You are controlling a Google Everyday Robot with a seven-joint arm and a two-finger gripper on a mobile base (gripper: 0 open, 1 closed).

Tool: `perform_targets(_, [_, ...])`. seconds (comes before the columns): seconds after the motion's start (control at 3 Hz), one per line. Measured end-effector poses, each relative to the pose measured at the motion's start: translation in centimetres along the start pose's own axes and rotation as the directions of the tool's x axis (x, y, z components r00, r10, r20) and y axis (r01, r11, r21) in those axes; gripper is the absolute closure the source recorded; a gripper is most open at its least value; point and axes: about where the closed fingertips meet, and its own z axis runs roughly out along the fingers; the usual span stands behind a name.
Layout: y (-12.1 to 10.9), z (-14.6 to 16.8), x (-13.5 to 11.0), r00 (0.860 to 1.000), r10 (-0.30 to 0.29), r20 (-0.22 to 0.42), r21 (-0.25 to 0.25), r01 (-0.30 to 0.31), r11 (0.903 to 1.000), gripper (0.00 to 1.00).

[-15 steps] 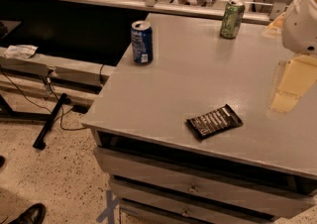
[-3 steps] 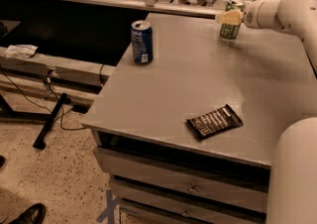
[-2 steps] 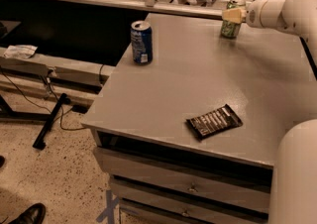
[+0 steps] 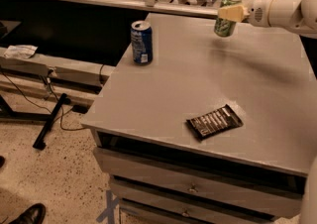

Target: Move green can near rxbar chocolate

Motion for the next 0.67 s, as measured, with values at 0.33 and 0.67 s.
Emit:
perform_targets(0.33, [4.6, -2.7, 1.0, 0.999, -0.024, -0.028, -0.141, 0.020, 0.9899, 1.00])
perform_targets(0.67, [10.3, -7.4, 2.5, 0.998, -0.056, -0.021, -0.284, 0.048, 0.9576, 1.00])
